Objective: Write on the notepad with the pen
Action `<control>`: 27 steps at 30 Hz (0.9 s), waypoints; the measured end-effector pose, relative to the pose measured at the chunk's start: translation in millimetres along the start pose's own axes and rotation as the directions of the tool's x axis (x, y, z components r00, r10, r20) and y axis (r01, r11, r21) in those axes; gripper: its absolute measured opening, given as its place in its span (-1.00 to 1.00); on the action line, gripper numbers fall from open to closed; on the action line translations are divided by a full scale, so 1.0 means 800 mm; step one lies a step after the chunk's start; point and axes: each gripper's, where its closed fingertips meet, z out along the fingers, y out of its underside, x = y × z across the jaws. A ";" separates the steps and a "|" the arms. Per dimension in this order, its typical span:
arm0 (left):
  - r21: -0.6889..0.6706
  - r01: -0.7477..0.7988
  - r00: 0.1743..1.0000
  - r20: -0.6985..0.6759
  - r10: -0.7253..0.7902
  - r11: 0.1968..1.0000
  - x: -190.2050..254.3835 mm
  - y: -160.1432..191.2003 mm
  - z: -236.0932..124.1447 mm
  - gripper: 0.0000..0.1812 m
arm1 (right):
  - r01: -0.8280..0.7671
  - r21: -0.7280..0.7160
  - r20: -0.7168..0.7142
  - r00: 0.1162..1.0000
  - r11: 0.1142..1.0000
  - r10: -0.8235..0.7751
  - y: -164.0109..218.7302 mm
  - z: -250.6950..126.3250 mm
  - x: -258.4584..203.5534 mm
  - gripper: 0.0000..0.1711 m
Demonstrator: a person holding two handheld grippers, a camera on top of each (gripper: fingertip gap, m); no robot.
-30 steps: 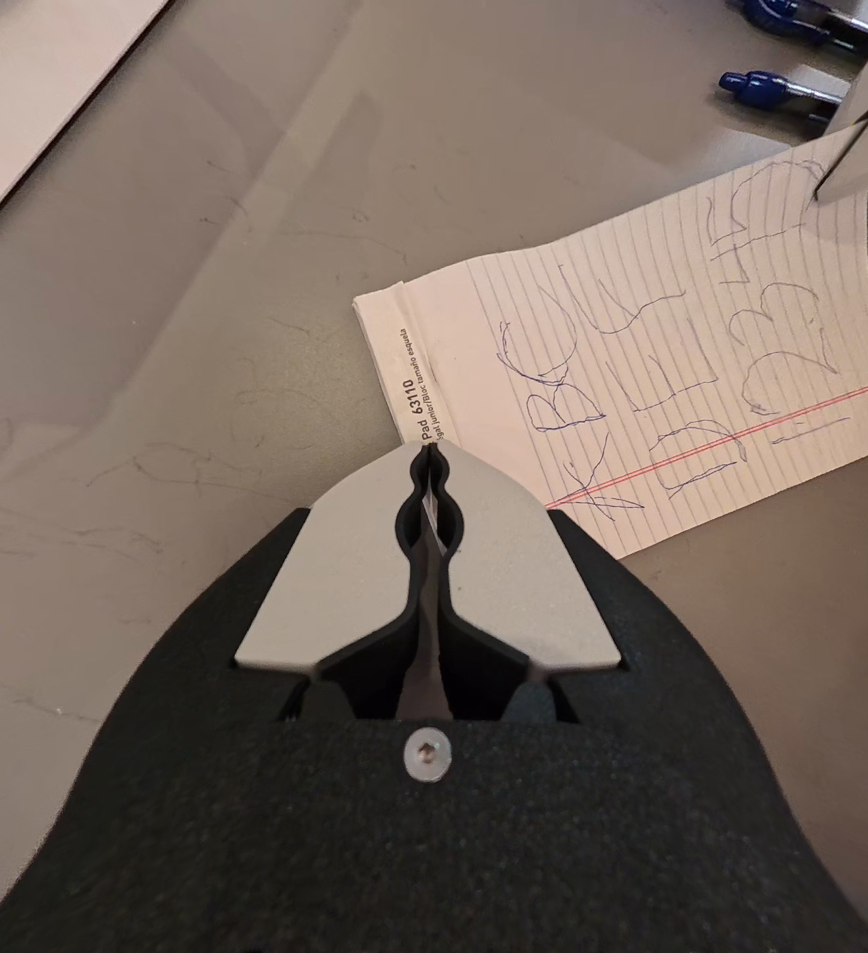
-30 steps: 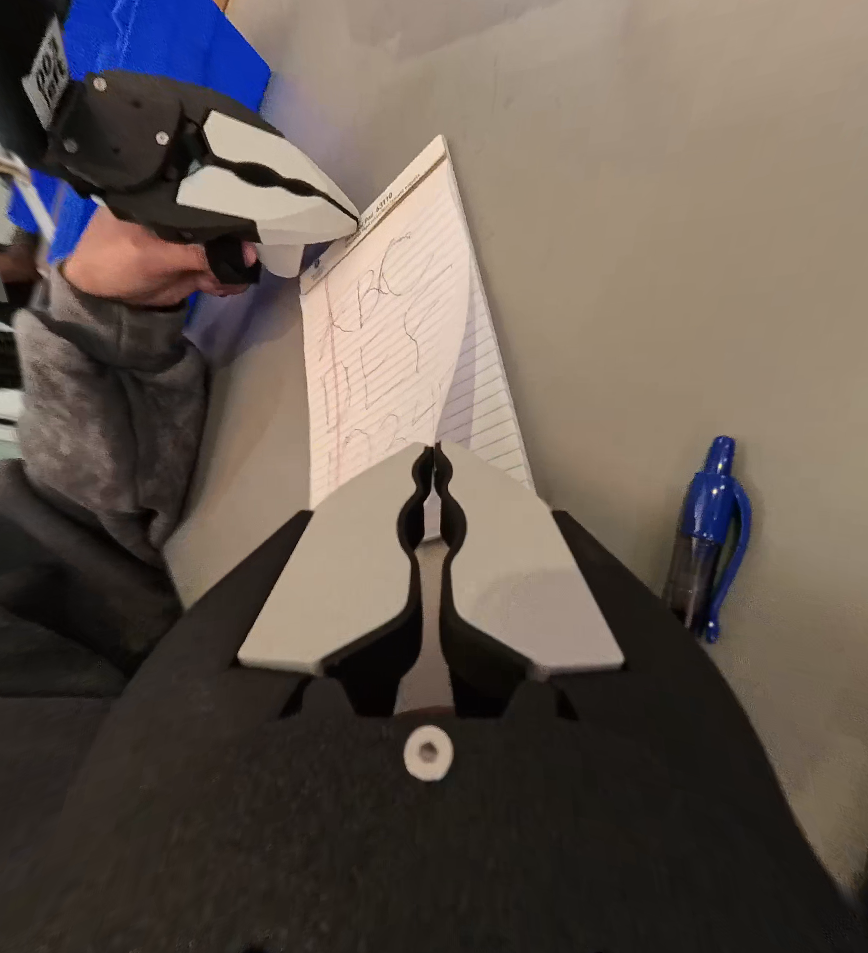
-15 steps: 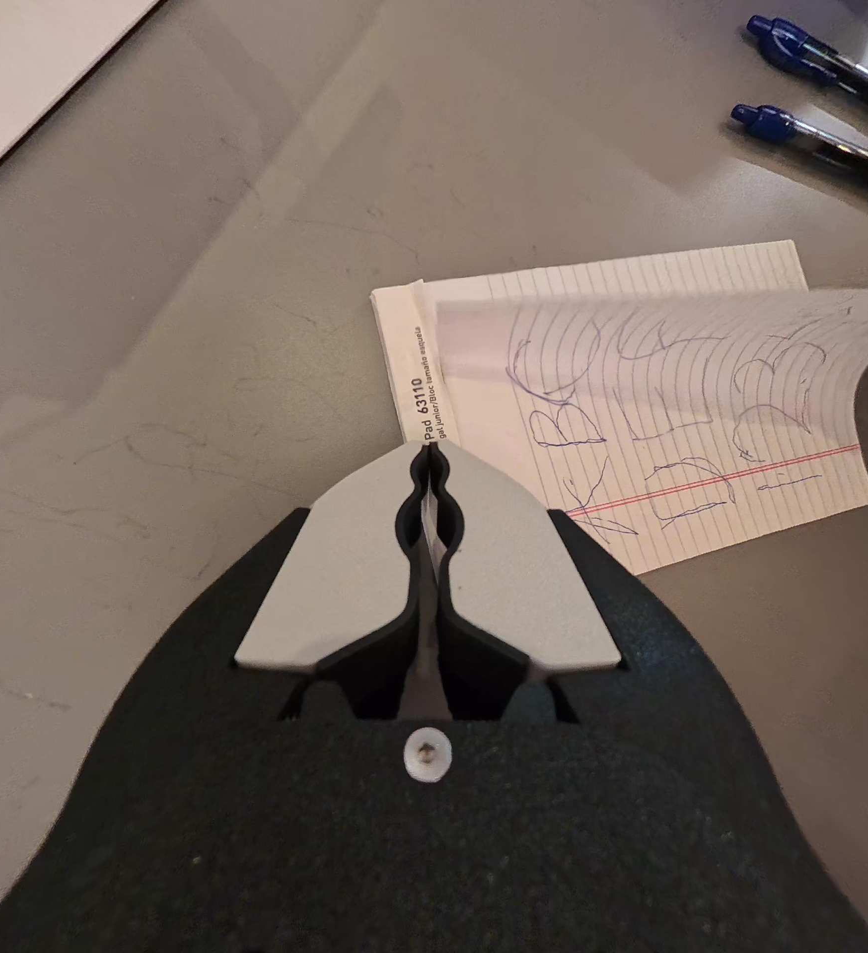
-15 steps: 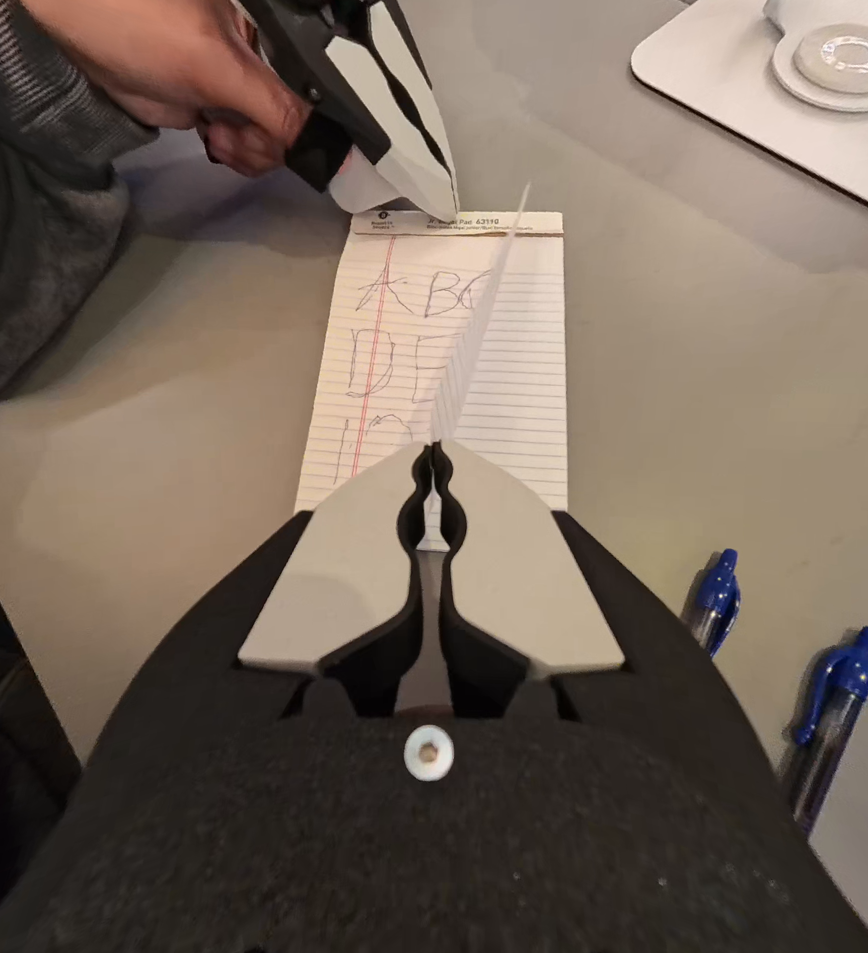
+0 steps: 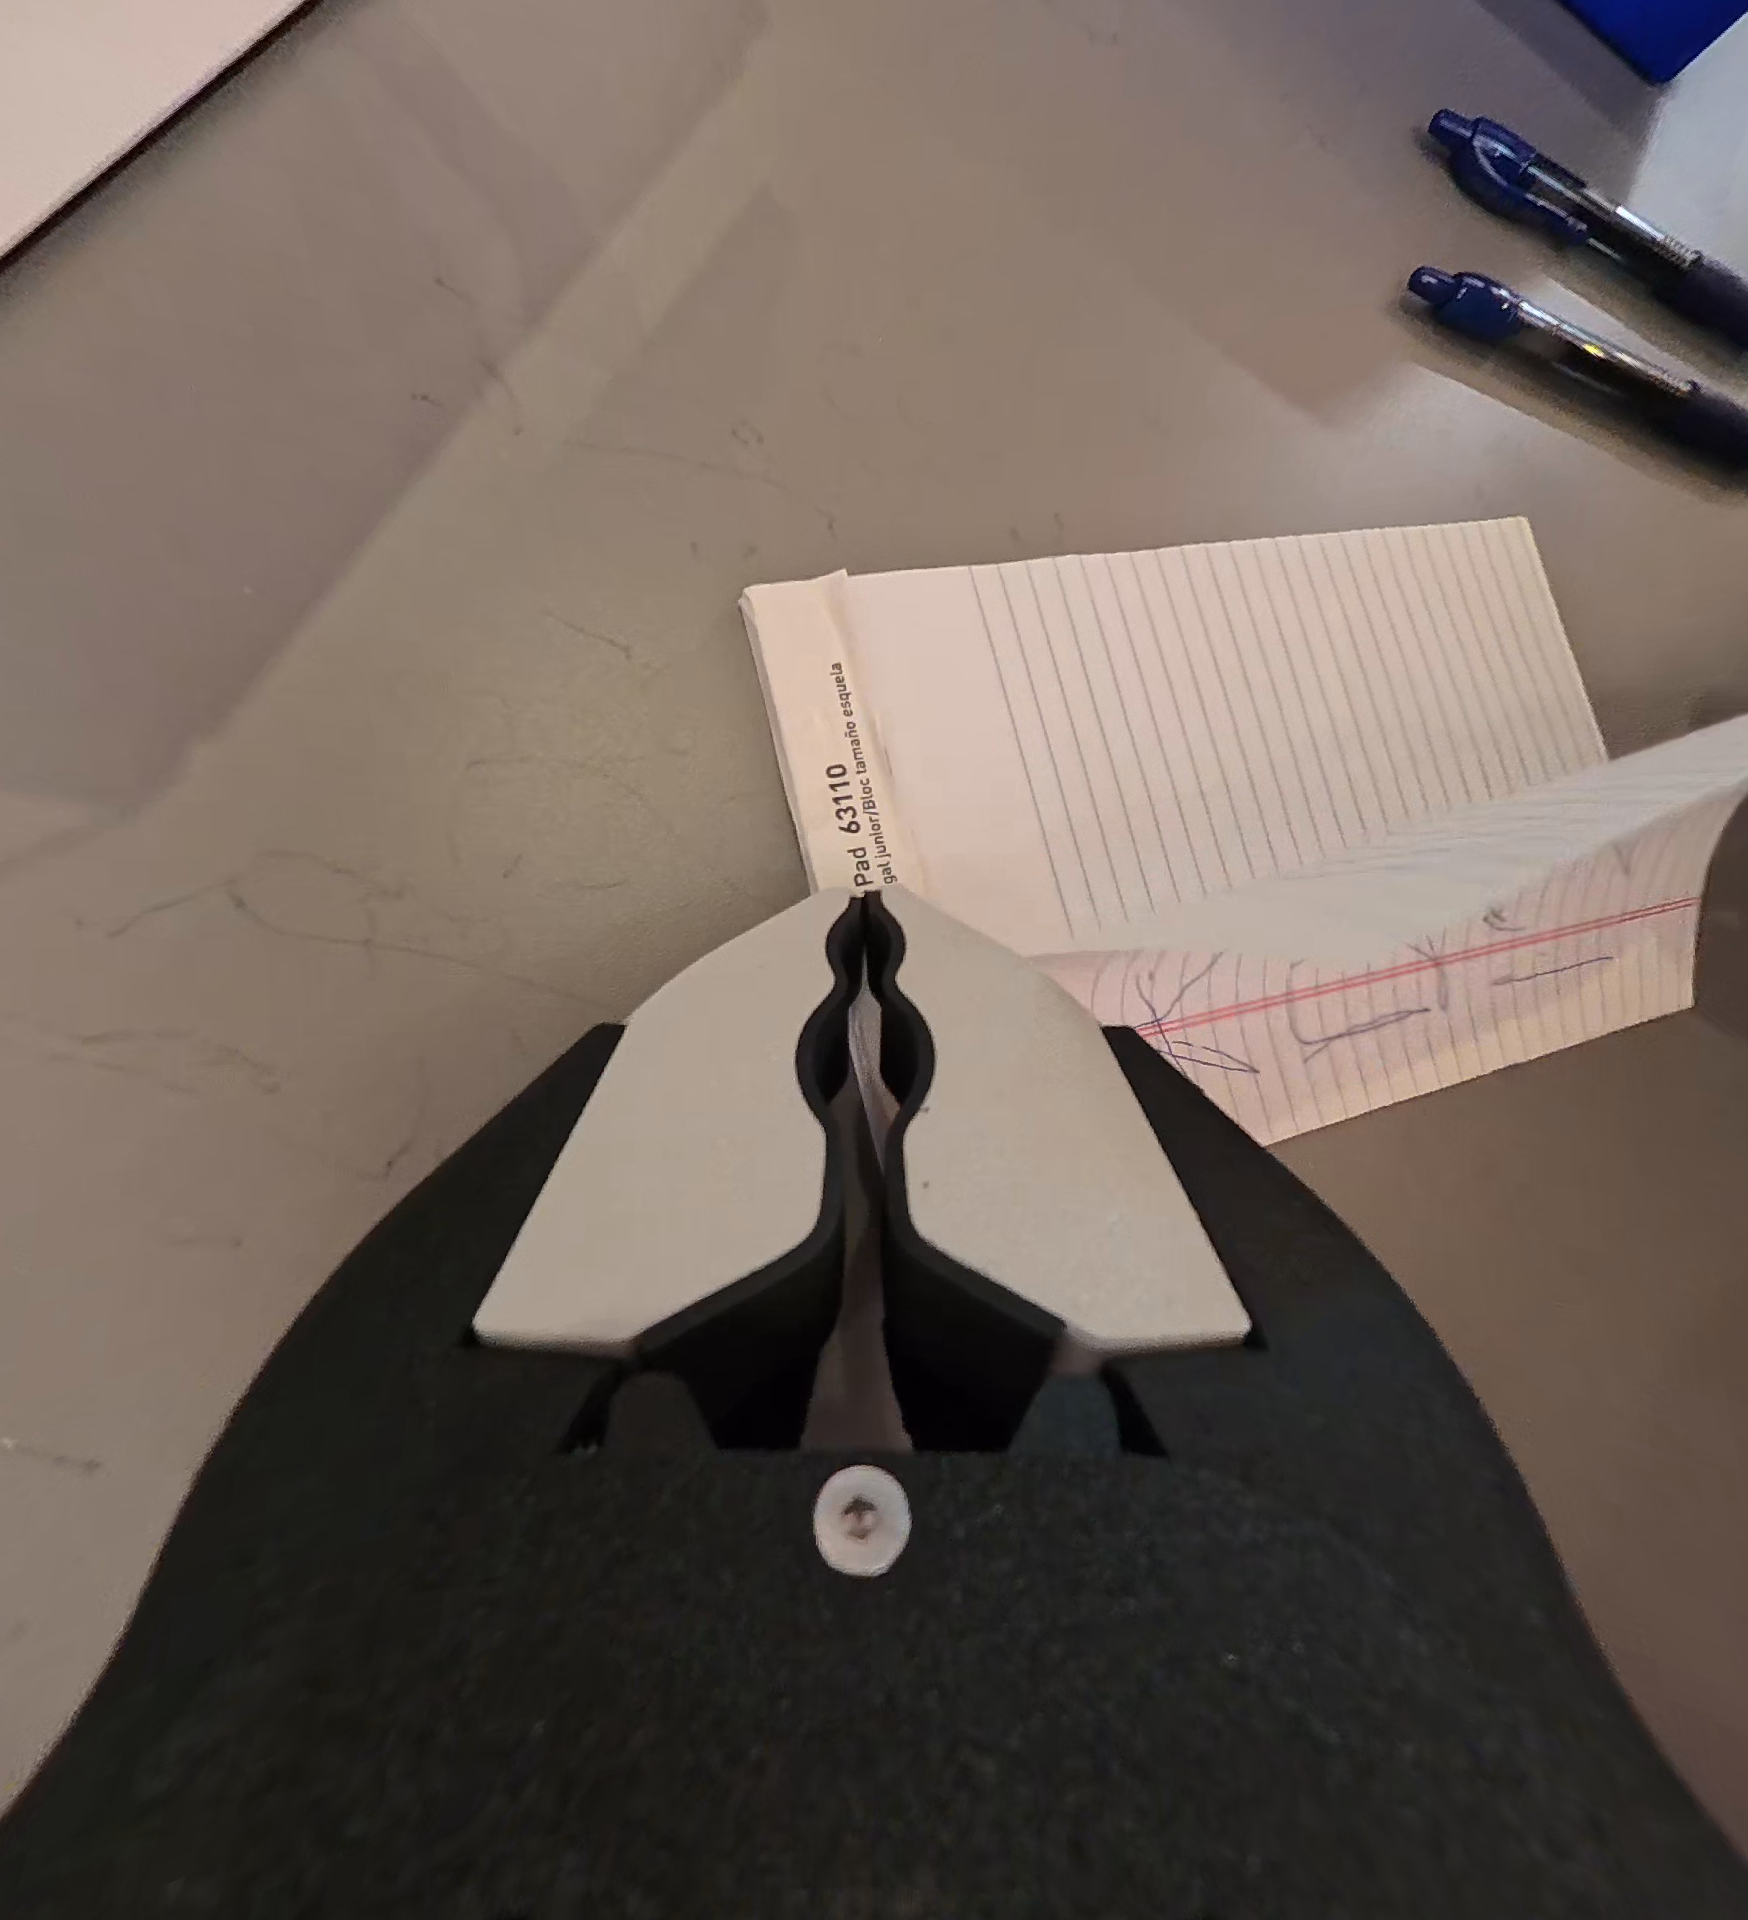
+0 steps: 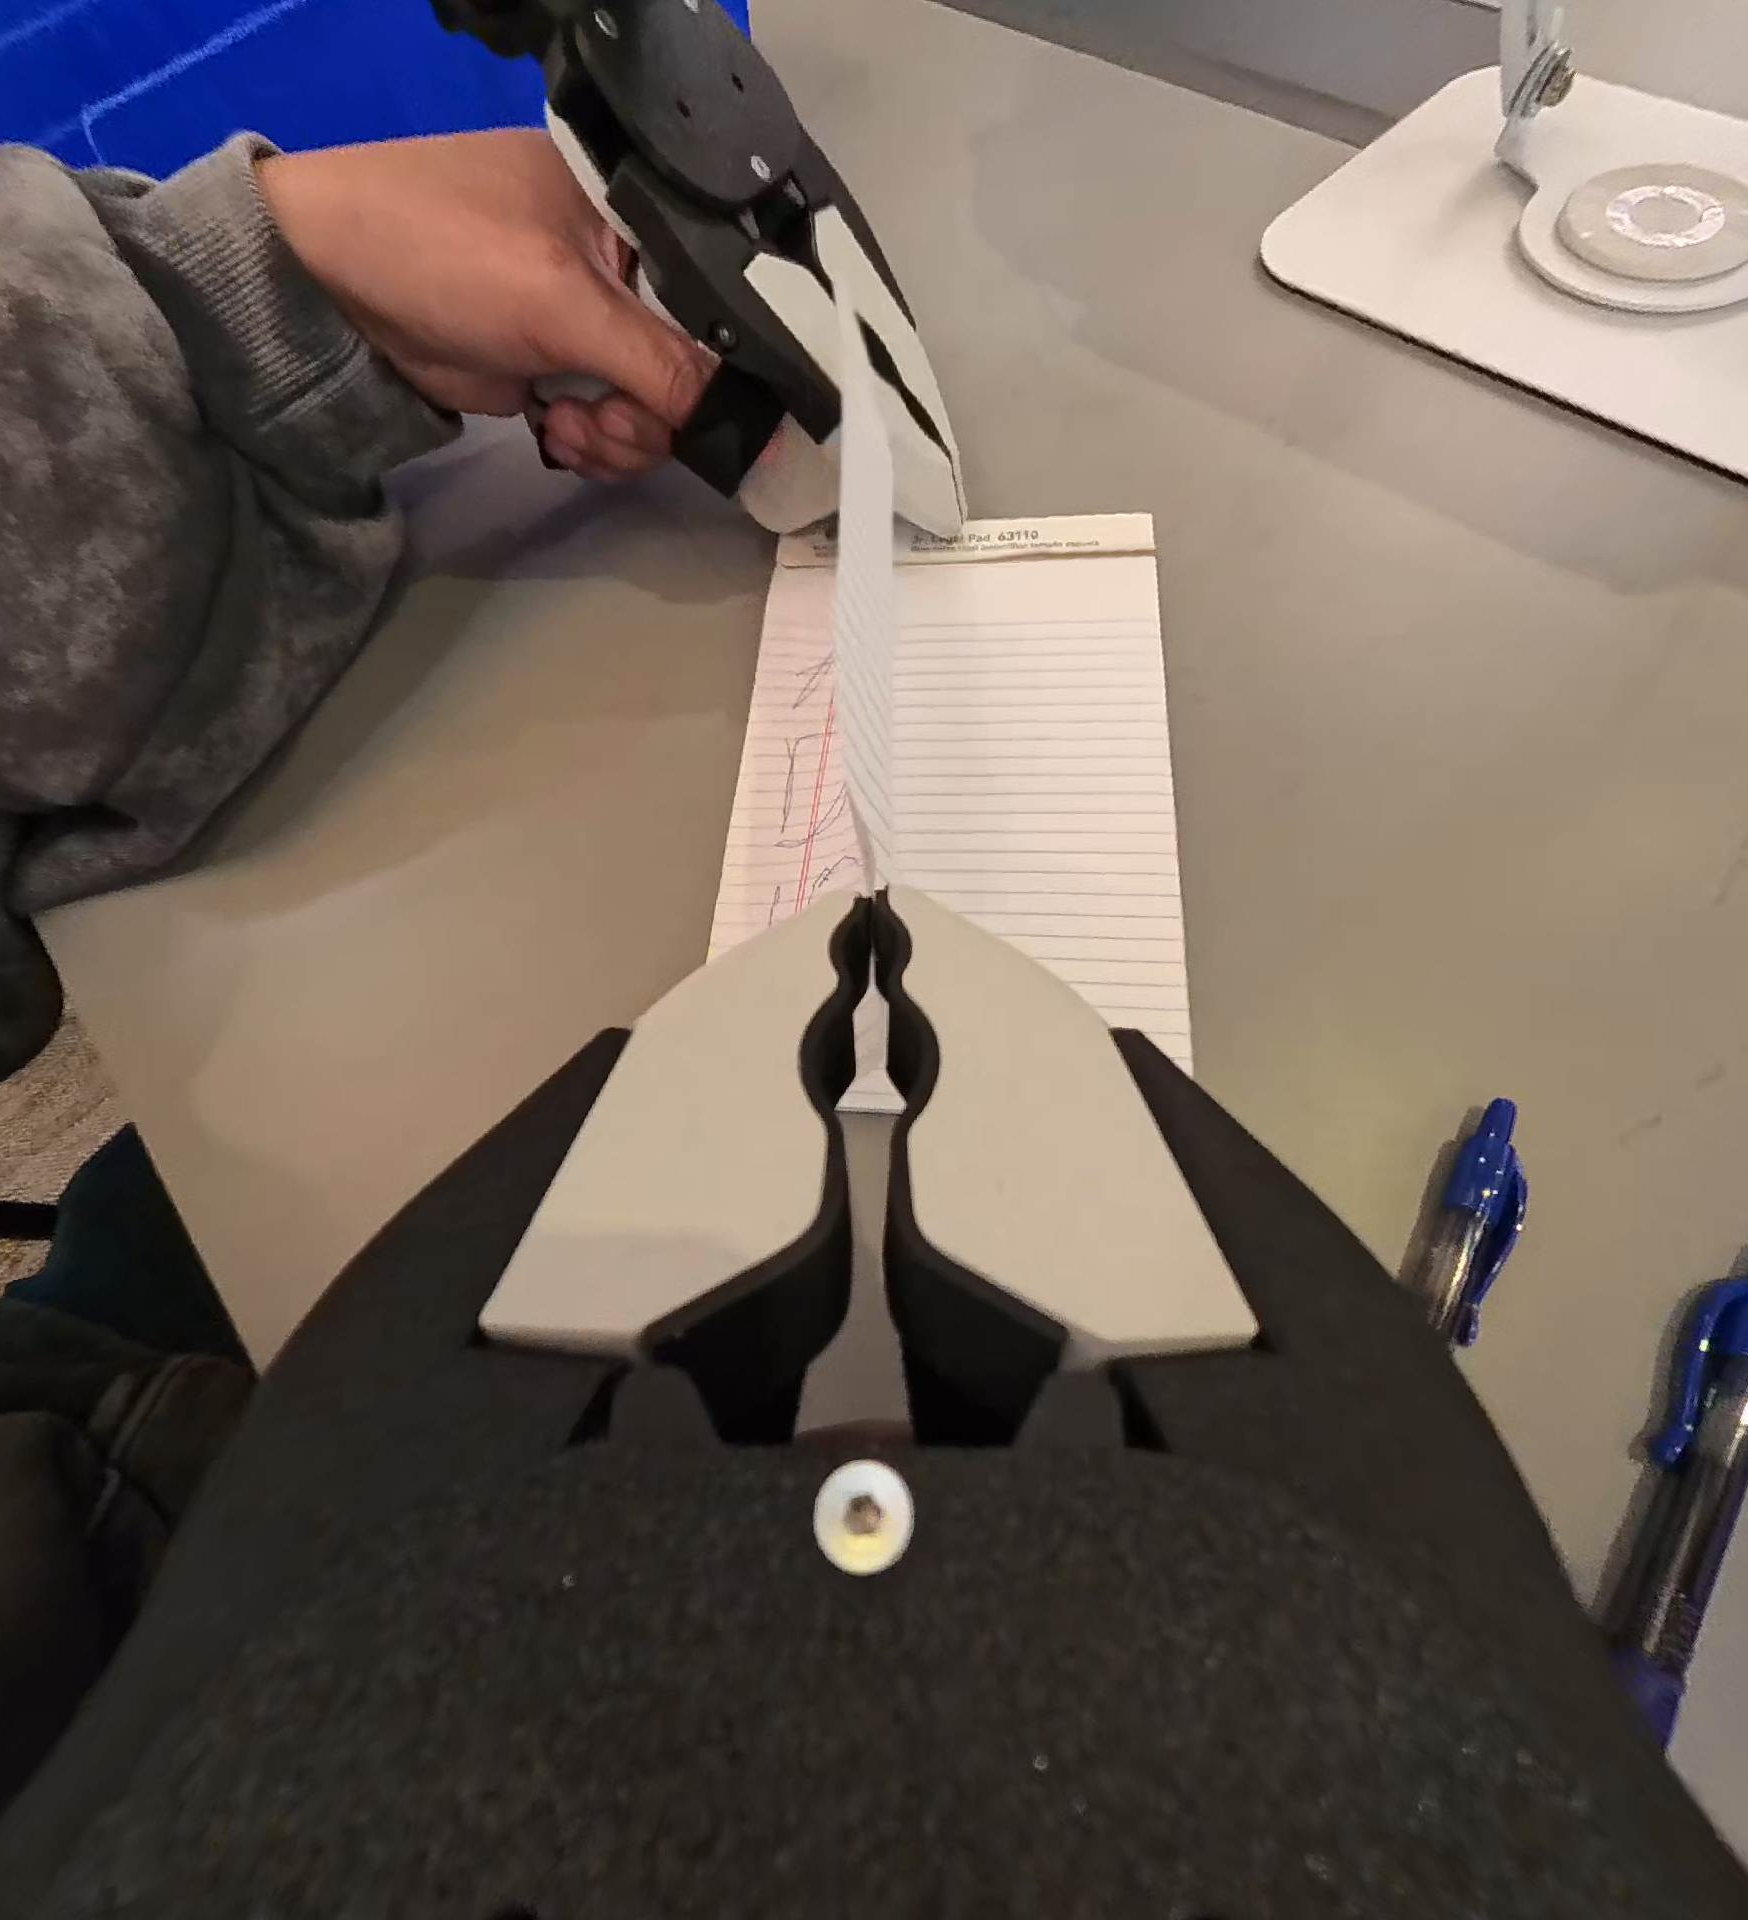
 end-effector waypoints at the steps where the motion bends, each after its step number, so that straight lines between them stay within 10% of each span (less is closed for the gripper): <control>1: 0.002 0.003 1.000 -0.008 -0.003 1.000 0.000 0.000 0.000 -1.00 | -0.005 0.006 0.005 1.000 1.000 0.005 -0.001 -0.002 -0.001 -1.00; 27: 0.017 -0.004 1.000 -0.018 0.004 1.000 0.000 -0.001 0.000 -1.00 | -0.014 0.127 0.021 1.000 0.992 0.012 -0.039 -0.065 -0.036 -1.00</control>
